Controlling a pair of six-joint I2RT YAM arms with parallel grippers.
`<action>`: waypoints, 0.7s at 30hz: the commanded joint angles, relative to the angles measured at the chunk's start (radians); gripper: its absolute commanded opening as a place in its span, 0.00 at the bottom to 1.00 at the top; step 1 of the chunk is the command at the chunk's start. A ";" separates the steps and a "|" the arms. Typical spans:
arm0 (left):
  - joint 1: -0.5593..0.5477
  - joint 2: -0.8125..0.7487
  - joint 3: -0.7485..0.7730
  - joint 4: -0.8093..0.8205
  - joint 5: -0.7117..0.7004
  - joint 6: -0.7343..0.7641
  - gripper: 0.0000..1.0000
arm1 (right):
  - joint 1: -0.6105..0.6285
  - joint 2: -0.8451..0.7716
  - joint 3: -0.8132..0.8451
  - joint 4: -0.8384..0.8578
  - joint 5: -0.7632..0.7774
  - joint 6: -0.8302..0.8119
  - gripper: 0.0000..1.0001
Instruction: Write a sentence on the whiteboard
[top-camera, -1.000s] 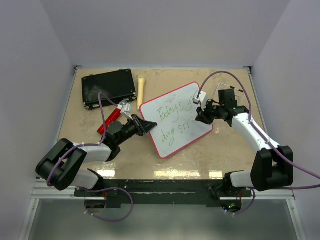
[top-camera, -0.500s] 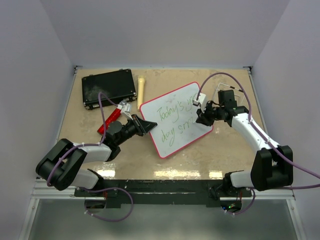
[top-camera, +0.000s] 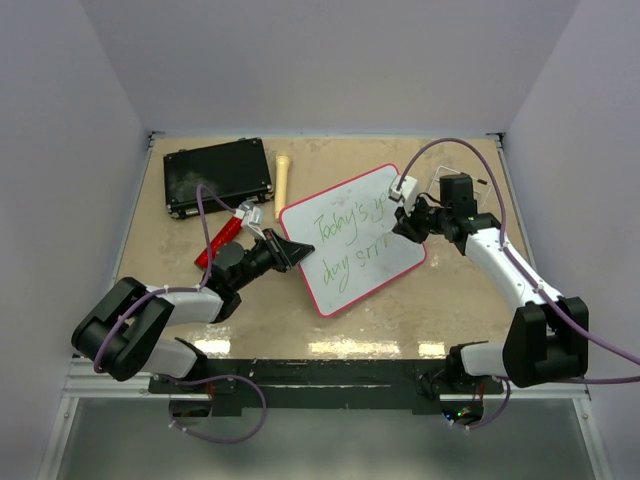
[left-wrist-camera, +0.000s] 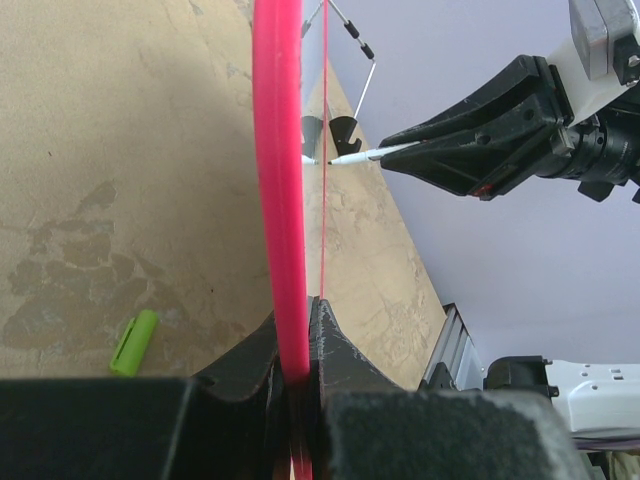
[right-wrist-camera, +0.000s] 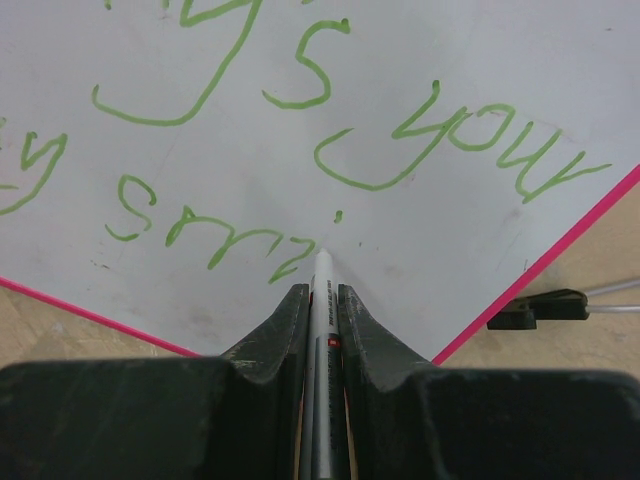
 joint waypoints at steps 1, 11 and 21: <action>-0.003 -0.003 -0.005 0.023 0.014 0.076 0.00 | -0.004 -0.016 0.030 0.077 0.018 0.044 0.00; -0.003 -0.003 -0.002 0.021 0.014 0.076 0.00 | -0.004 -0.004 0.027 0.102 0.030 0.062 0.00; -0.003 -0.002 -0.002 0.021 0.014 0.076 0.00 | -0.005 0.027 0.027 0.025 0.009 0.004 0.00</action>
